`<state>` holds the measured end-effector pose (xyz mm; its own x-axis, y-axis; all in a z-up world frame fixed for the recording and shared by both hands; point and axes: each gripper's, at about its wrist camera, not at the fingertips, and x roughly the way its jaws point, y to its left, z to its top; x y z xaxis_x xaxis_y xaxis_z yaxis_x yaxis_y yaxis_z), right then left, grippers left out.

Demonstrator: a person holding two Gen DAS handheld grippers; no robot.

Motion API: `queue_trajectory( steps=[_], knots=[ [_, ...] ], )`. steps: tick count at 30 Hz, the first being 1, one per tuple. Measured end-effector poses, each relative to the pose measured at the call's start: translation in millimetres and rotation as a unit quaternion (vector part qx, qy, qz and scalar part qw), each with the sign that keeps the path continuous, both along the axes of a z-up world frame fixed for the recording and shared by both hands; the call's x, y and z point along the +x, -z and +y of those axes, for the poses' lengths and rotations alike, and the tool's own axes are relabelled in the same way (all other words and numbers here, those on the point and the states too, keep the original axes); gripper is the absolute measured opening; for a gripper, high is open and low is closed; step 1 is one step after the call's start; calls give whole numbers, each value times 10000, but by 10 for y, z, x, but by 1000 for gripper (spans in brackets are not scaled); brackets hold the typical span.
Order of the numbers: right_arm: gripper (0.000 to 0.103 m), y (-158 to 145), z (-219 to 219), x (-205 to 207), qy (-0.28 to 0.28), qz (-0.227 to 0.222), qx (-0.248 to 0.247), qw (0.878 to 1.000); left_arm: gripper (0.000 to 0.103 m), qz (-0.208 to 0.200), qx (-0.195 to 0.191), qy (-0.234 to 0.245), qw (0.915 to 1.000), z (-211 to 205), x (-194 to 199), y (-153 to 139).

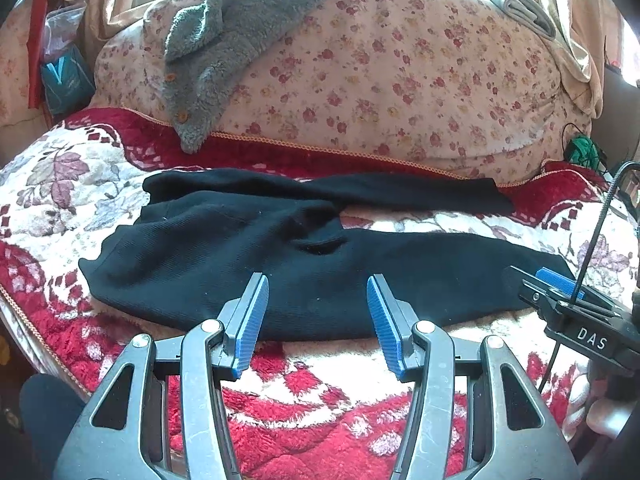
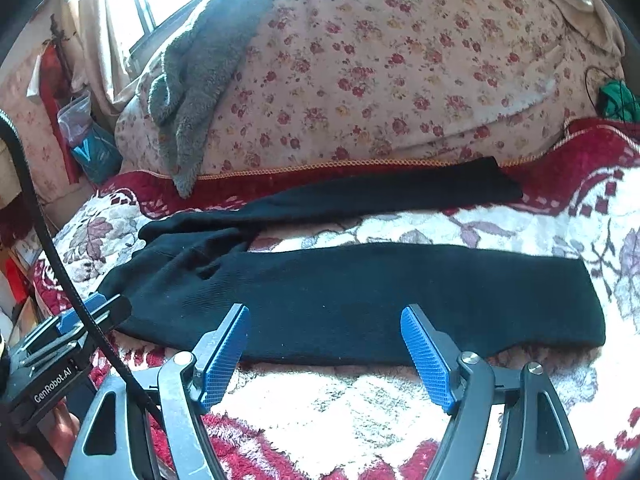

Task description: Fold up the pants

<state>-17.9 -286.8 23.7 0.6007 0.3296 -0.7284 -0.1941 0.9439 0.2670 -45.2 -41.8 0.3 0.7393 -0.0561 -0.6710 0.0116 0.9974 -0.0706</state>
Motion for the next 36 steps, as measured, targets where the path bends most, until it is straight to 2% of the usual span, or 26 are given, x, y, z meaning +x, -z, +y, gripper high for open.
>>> queue_trajectory(
  steps=[3, 6, 7, 15, 18, 22, 28, 36],
  knots=[
    [75, 18, -13, 2, 12, 57, 4, 10000, 51, -7, 15, 74, 10000, -16, -4, 9],
    [63, 23, -6, -6, -24, 55, 30, 10000, 51, 21, 52, 198, 9998, -53, -6, 21],
    [63, 23, 2, -11, -49, 55, 37, 10000, 51, 26, 70, 234, 9997, -67, -9, 29],
    [62, 34, -5, -18, -73, 67, 185, 9998, 51, 108, 87, 258, 9996, -104, 32, 81],
    [62, 45, -57, -5, -58, 123, 483, 9987, 51, 180, 20, 263, 9995, -93, 41, 110],
    [62, 54, -77, -2, -78, 153, 642, 9978, 51, 339, -74, 371, 9987, -91, 72, 155],
    [62, 75, -48, 2, -166, 186, 678, 9974, 51, 503, -81, 457, 9977, -120, 105, 252],
    [62, 122, 3, 2, -212, 250, 519, 9981, 51, 413, -2, 302, 9987, -126, 230, 338]
  ],
)
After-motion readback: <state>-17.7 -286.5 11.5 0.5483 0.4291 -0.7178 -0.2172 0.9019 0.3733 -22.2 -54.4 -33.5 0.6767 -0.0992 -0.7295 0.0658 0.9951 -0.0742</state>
